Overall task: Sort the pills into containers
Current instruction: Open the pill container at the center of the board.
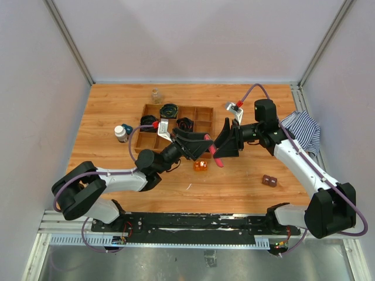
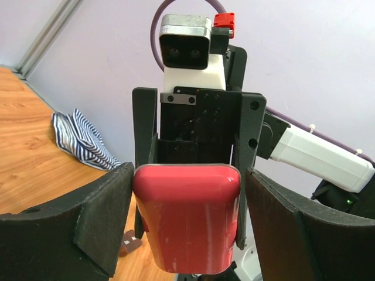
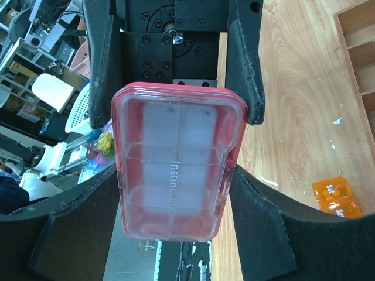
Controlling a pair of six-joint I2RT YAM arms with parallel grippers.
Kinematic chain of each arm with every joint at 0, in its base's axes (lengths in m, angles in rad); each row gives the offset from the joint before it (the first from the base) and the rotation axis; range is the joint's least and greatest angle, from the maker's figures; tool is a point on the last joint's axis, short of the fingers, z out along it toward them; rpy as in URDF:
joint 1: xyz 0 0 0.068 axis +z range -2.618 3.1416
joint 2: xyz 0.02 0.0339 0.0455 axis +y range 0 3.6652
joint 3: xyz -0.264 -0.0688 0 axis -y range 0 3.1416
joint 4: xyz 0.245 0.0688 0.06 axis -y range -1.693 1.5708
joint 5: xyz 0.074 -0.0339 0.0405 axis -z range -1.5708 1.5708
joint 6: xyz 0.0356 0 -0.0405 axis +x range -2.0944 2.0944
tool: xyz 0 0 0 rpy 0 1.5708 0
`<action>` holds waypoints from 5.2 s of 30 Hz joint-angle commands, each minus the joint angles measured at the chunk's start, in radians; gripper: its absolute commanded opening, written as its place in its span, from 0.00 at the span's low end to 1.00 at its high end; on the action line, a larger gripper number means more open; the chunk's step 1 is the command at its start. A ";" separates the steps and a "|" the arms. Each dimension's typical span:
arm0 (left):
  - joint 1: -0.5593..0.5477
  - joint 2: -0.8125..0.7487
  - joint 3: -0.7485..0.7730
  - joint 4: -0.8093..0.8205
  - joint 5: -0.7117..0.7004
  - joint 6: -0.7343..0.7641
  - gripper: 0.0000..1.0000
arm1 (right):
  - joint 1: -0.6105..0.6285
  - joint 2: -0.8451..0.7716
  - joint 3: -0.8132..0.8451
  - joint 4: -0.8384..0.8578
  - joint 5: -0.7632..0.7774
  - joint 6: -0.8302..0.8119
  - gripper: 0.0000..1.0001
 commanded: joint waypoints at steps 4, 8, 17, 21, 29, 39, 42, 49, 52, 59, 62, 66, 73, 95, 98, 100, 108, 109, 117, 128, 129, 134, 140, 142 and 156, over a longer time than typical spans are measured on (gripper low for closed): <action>-0.017 -0.023 -0.002 0.049 0.007 0.012 0.82 | 0.007 -0.001 -0.004 0.030 -0.022 0.032 0.09; -0.024 -0.010 -0.009 0.057 0.001 0.004 0.80 | 0.005 -0.001 -0.004 0.031 -0.020 0.034 0.09; -0.028 -0.013 -0.029 0.056 -0.013 -0.011 0.76 | -0.003 -0.002 -0.004 0.033 -0.016 0.036 0.09; -0.030 -0.013 -0.030 0.041 -0.015 -0.012 0.78 | -0.004 -0.003 -0.005 0.034 -0.014 0.037 0.09; -0.036 0.001 -0.033 0.043 -0.023 -0.019 0.77 | -0.004 -0.003 -0.005 0.035 -0.014 0.037 0.09; -0.037 0.003 -0.047 0.056 -0.020 -0.033 0.72 | -0.007 -0.002 -0.004 0.036 -0.009 0.037 0.09; -0.037 0.004 -0.046 0.057 -0.016 -0.032 0.71 | -0.007 -0.001 -0.004 0.036 -0.007 0.037 0.09; -0.038 0.006 -0.056 0.081 0.007 -0.034 0.75 | -0.007 0.001 -0.007 0.039 -0.003 0.038 0.09; -0.038 0.006 -0.056 0.086 0.015 -0.031 0.76 | -0.007 0.003 -0.009 0.045 -0.004 0.043 0.09; -0.039 0.014 -0.054 0.086 0.021 -0.026 0.76 | -0.007 0.001 -0.012 0.050 -0.004 0.048 0.09; -0.039 0.020 -0.044 0.072 0.025 -0.027 0.76 | -0.006 0.001 -0.015 0.056 -0.004 0.049 0.09; -0.041 0.030 -0.039 0.073 0.023 -0.026 0.74 | -0.007 0.001 -0.015 0.056 -0.003 0.049 0.09; -0.042 0.031 -0.034 0.076 0.027 -0.017 0.61 | -0.007 0.003 -0.018 0.059 -0.001 0.049 0.09; -0.042 0.021 -0.054 0.099 0.032 0.006 0.00 | -0.012 -0.011 -0.019 0.057 0.010 0.055 0.81; -0.041 0.016 -0.052 0.084 0.026 0.004 0.00 | -0.013 -0.013 -0.018 0.057 0.004 0.052 0.74; -0.039 0.011 -0.055 0.079 0.026 -0.001 0.00 | -0.013 -0.014 -0.019 0.056 -0.001 0.049 0.72; -0.031 0.004 -0.059 0.073 0.024 -0.020 0.00 | -0.012 -0.016 -0.018 0.047 -0.019 0.032 0.78; -0.029 0.006 -0.059 0.073 0.024 -0.021 0.00 | -0.012 -0.015 -0.018 0.047 -0.020 0.030 0.78; -0.022 0.007 -0.067 0.084 0.022 -0.035 0.00 | -0.004 -0.011 -0.011 0.021 -0.020 -0.001 0.70; 0.060 0.058 -0.104 0.241 0.189 -0.101 0.00 | -0.006 0.007 -0.027 0.151 -0.118 0.142 0.08; 0.069 0.070 -0.109 0.263 0.205 -0.113 0.00 | -0.004 0.012 -0.027 0.152 -0.124 0.148 0.07; 0.089 0.136 -0.110 0.366 0.219 -0.181 0.00 | -0.001 0.013 -0.026 0.153 -0.125 0.149 0.05; 0.072 0.109 -0.083 0.270 0.156 -0.146 0.00 | 0.005 -0.007 -0.026 0.099 -0.060 0.092 0.04; 0.065 0.079 -0.068 0.173 0.148 -0.093 0.00 | 0.005 0.007 -0.028 0.123 -0.076 0.121 0.04; 0.118 0.001 -0.061 -0.044 0.314 0.030 0.00 | -0.001 0.034 -0.014 0.205 -0.176 0.246 0.01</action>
